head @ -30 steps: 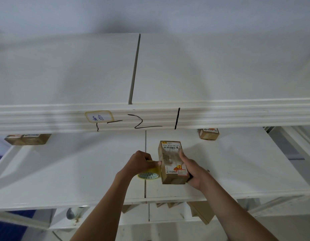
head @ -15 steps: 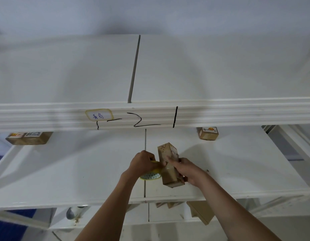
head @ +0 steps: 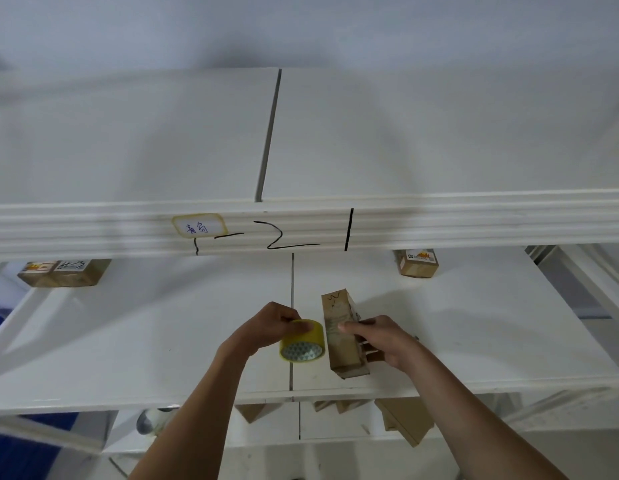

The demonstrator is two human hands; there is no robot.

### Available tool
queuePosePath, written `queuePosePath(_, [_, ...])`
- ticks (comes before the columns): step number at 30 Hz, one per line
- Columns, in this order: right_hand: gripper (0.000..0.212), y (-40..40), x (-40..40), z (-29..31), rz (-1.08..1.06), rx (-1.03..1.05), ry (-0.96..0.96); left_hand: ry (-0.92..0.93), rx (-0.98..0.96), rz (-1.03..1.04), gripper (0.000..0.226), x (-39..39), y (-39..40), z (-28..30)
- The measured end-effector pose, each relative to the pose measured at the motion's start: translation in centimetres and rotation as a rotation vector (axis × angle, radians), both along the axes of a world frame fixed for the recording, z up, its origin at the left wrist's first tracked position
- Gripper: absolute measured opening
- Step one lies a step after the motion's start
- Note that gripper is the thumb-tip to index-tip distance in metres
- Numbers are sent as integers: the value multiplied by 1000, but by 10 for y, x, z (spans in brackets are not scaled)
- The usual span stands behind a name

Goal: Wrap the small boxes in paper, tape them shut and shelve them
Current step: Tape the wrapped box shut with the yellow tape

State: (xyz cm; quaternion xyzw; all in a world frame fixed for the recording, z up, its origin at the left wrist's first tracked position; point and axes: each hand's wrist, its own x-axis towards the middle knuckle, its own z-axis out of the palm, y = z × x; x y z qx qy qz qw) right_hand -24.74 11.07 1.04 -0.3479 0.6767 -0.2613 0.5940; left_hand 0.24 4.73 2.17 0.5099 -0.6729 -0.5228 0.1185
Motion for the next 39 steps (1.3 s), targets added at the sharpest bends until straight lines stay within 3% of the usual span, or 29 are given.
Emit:
queuePosePath(5, [53, 1, 1, 2, -17, -10, -20, -66, -43, 17, 26, -1, -8, -4])
queuePosePath(12, [47, 2, -1, 8, -14, -67, -103, -397, -208, 54, 51, 1, -11, -15])
queuePosePath(20, [42, 5, 1, 21, 12, -101, -272, -328, -136, 32, 53, -6, -11, -11])
queuePosePath(24, [52, 3, 8, 22, 23, -99, -360, -304, -128, -20, 51, -12, -13, -6])
queuePosePath(33, [46, -1, 18, 13, -95, -38, -592, -274, -176, 109, 50, -16, -13, -9])
queuePosePath(35, [48, -5, 19, 12, -108, -13, -538, -298, -195, 149, 51, -20, -11, -11])
queuePosePath(39, [92, -11, 24, 14, 47, -6, -127, -381, -243, 176, 45, -30, -4, -17])
